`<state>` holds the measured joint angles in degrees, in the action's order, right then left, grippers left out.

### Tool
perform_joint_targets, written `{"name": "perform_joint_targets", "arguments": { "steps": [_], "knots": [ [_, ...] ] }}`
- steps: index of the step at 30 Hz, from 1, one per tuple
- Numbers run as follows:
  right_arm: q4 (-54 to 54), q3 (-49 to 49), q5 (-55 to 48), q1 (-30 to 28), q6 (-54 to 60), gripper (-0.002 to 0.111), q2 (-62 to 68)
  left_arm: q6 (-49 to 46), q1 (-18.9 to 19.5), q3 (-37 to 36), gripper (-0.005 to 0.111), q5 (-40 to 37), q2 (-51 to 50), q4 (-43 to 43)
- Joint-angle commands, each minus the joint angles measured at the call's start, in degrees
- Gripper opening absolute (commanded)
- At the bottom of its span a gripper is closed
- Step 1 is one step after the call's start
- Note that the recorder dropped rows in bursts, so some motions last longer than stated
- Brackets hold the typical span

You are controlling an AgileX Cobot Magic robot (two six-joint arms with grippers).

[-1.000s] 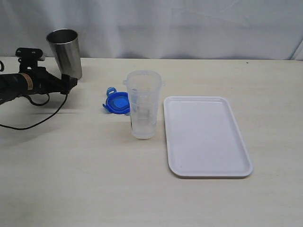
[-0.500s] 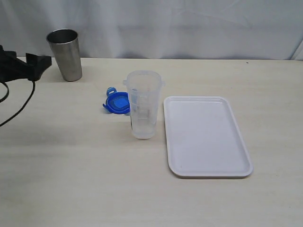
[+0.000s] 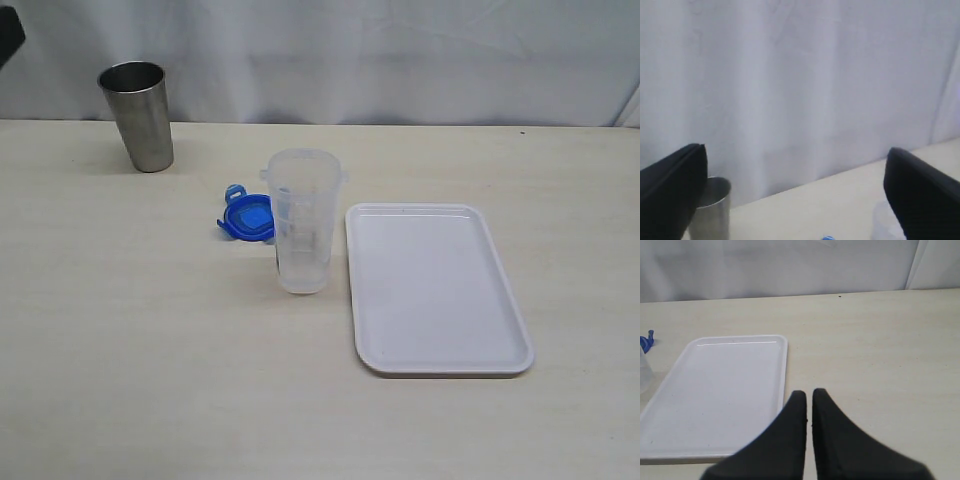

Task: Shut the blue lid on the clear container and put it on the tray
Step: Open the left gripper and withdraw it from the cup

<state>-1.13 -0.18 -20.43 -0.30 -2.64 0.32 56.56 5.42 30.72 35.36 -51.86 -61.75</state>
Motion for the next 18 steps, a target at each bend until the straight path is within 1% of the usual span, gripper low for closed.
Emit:
{"name": "perform_joint_targets", "arguments": {
  "steps": [1,3,5,7,9,10,14,15,18],
  "knots": [
    [0.2,0.2,0.7,-0.3,0.0,0.005,-0.3,10.9,0.1,-0.3,0.089,11.2,1.4,-15.6],
    [0.2,0.2,0.7,-0.3,0.0,0.005,-0.3,12.5,0.1,-0.3,0.089,14.7,1.4,-19.5],
    [0.2,0.2,0.7,-0.3,0.0,0.005,-0.3,12.7,-0.3,-0.3,0.089,13.8,1.4,-22.2],
    [0.2,0.2,0.7,-0.3,0.0,0.005,-0.3,18.6,-0.9,-0.3,0.089,7.9,1.4,-22.7],
    [0.2,0.2,0.7,-0.3,0.0,0.005,-0.3,24.8,-1.8,-0.3,0.089,-0.8,1.2,-23.0],
    [0.2,0.2,0.7,-0.3,0.0,0.005,-0.3,25.4,-2.2,-0.3,0.089,-3.9,1.0,-23.0],
    [0.2,0.2,0.7,-0.3,0.0,0.005,-0.3,26.2,-5.1,0.1,0.087,-8.2,-2.8,-23.0],
    [0.2,0.2,0.7,-0.3,0.0,0.005,-0.3,27.5,-6.1,0.7,0.084,-8.5,-4.6,-23.1],
    [0.2,0.2,0.7,-0.3,0.0,0.005,-0.3,29.1,-9.2,2.4,0.066,-13.8,-10.5,-24.7]
  ]
}}
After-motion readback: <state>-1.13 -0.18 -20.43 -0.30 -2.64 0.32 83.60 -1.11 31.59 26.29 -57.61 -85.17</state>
